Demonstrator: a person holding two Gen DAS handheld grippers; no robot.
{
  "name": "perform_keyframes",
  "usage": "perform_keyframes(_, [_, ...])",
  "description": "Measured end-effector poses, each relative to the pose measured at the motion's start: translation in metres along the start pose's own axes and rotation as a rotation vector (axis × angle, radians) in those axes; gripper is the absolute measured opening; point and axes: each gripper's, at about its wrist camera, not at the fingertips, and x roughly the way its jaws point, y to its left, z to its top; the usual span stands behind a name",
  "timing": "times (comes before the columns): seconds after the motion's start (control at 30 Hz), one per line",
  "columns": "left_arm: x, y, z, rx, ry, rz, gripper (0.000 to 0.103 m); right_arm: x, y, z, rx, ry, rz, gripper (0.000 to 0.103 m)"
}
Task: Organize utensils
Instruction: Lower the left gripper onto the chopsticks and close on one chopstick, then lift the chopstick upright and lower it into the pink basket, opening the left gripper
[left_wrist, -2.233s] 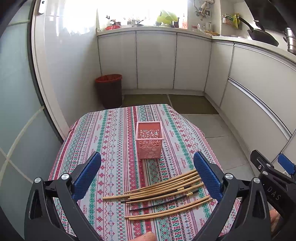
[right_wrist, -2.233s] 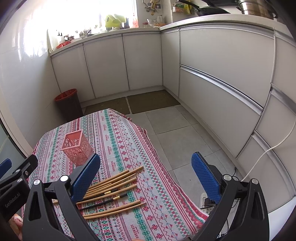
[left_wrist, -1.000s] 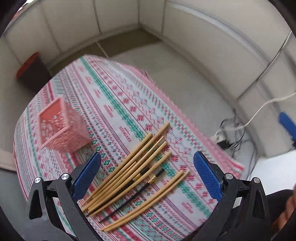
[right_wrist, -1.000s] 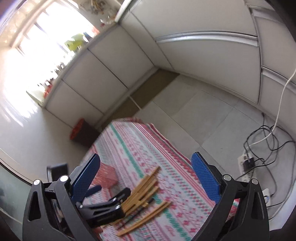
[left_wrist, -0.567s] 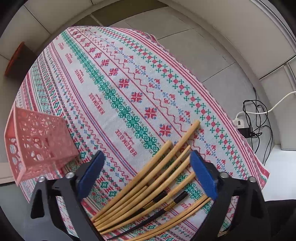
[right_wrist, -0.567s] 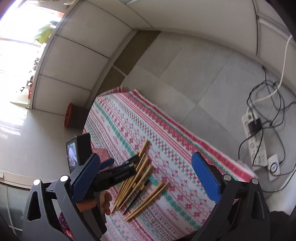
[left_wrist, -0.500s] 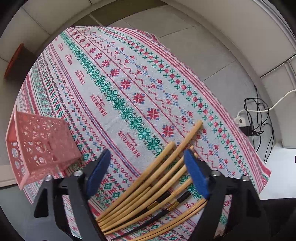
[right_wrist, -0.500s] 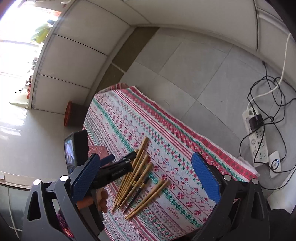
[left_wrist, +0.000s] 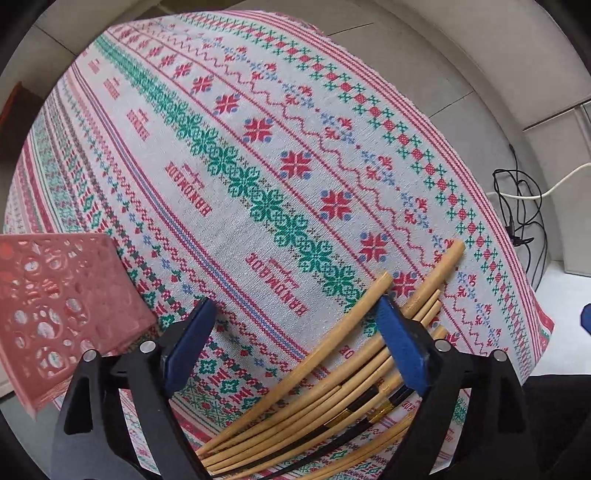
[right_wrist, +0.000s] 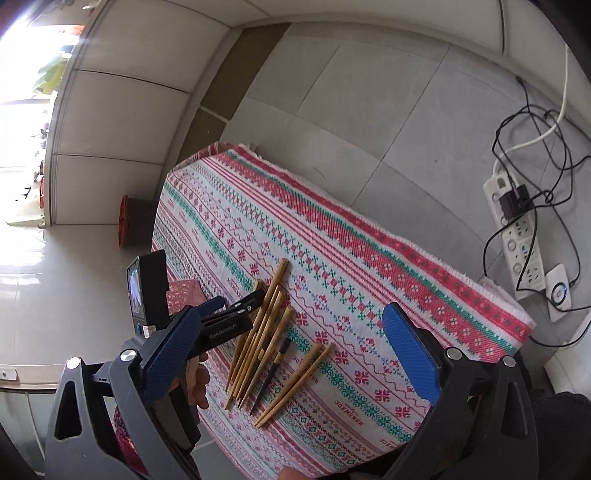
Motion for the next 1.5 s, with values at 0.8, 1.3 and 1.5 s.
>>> perform_keyframes(0.8, [-0.131, -0.015, -0.148, -0.105, -0.520, -0.027, 0.006, 0.065, 0.019, -0.007, -0.061, 0.044, -0.166, 0.092])
perform_keyframes(1.3, [-0.209, 0.032, -0.262, -0.229, -0.812, -0.104, 0.006, 0.136, 0.089, 0.009, 0.051, -0.055, -0.508, 0.044])
perform_keyframes(1.5, [-0.212, 0.060, -0.271, -0.308, -0.843, -0.142, 0.006, 0.152, 0.115, 0.001, -0.007, -0.211, -0.651, 0.013])
